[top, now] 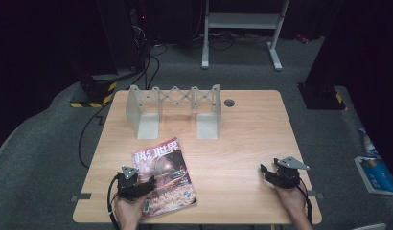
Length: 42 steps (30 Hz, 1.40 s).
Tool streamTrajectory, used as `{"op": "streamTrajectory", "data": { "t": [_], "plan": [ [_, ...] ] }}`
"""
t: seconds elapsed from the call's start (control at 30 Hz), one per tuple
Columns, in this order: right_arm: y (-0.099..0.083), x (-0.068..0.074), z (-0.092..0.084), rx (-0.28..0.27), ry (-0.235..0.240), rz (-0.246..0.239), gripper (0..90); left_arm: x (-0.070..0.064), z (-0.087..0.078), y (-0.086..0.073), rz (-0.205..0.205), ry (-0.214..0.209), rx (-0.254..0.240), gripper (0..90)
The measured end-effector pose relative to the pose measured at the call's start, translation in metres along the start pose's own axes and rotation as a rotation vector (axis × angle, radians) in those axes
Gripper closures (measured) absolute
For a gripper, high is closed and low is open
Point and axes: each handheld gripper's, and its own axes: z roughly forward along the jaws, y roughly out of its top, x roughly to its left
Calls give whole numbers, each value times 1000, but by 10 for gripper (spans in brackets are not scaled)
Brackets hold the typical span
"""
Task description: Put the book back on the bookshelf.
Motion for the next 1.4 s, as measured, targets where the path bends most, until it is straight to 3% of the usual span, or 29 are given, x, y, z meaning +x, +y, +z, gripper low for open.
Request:
{"op": "streamTrajectory", "data": {
  "t": [0.33, 0.73, 1.4],
  "plan": [
    [0, 1, -1, -2, 2, -3, 405, -19, 7, 3, 28, -31, -7, 212],
    [0, 1, -1, -9, 3, -6, 423, -27, 10, 6, 44, -49, -3, 212],
    [0, 2, 0, -8, 1, -2, 425, -64, 27, 19, 108, -115, 2, 213]
  ]
}}
